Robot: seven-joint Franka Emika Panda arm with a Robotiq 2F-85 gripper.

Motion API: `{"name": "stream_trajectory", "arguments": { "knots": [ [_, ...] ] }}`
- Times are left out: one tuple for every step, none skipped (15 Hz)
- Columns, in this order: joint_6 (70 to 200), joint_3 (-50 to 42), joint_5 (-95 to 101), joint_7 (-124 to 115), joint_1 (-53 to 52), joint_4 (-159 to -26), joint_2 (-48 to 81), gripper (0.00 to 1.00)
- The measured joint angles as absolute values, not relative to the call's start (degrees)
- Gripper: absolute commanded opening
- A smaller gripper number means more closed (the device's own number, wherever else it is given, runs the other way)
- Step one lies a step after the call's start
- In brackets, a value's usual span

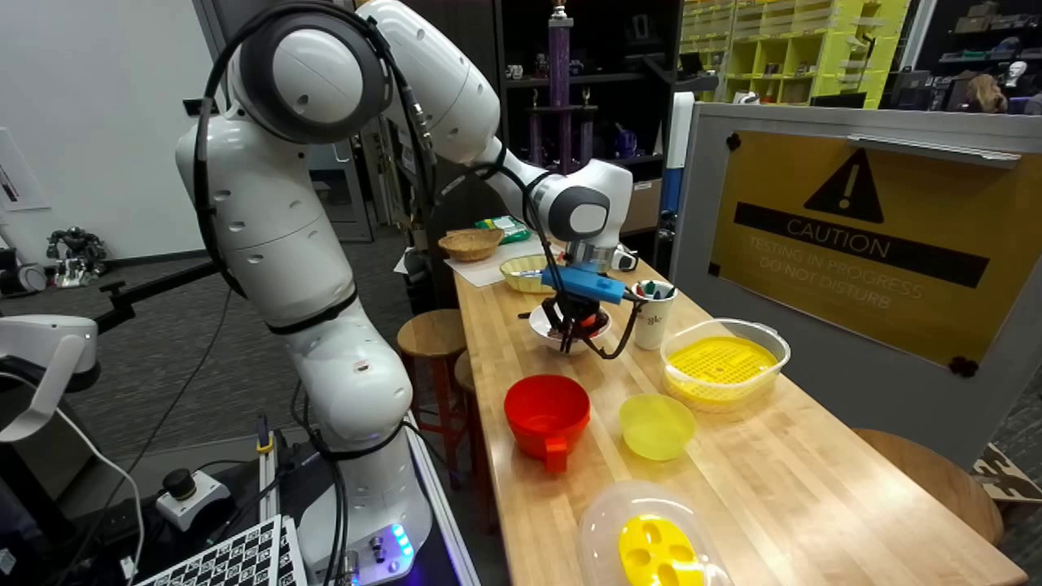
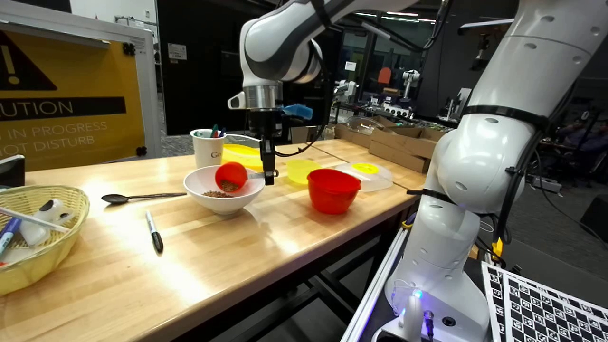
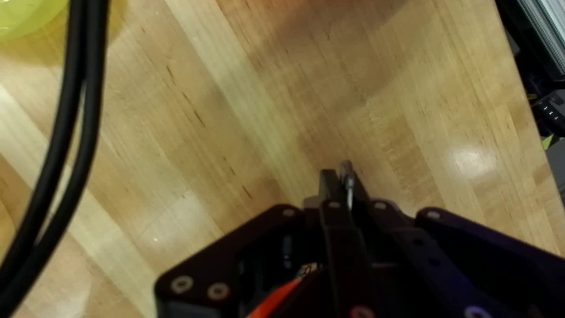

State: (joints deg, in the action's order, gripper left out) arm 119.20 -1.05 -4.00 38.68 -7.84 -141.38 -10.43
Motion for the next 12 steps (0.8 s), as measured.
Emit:
{"name": "stream_trajectory", "arguments": {
  "knots": [
    [119.2, -1.1, -4.0, 38.7, -7.8, -141.3, -10.4, 0.01],
    [119.2, -1.1, -4.0, 38.7, -7.7, -141.2, -10.4, 0.01],
    [119.2, -1.1, -4.0, 38.7, -7.6, -141.0, -10.4, 0.01],
    [119.2, -1.1, -4.0, 38.7, -7.4, -140.8, -10.4, 0.01],
    [119.2, -1.1, -4.0, 38.7, -7.3, -140.6, -10.4, 0.01],
    [119.2, -1.1, -4.0, 38.7, -7.3, -140.5, -10.4, 0.01],
    [119.3, -1.1, -3.9, 38.7, -7.2, -140.3, -10.4, 0.01],
    [119.6, -1.1, -3.8, 38.7, -7.1, -140.3, -10.5, 0.01],
    [119.9, -1.1, -3.7, 38.7, -7.1, -140.3, -10.6, 0.01],
    [120.1, -1.1, -3.5, 38.6, -7.0, -140.3, -10.7, 0.01],
    [120.4, -1.0, -3.3, 38.4, -7.0, -140.3, -10.8, 0.01],
    [120.8, -1.0, -2.8, 38.2, -6.9, -140.3, -10.8, 0.01]
  ]
}}
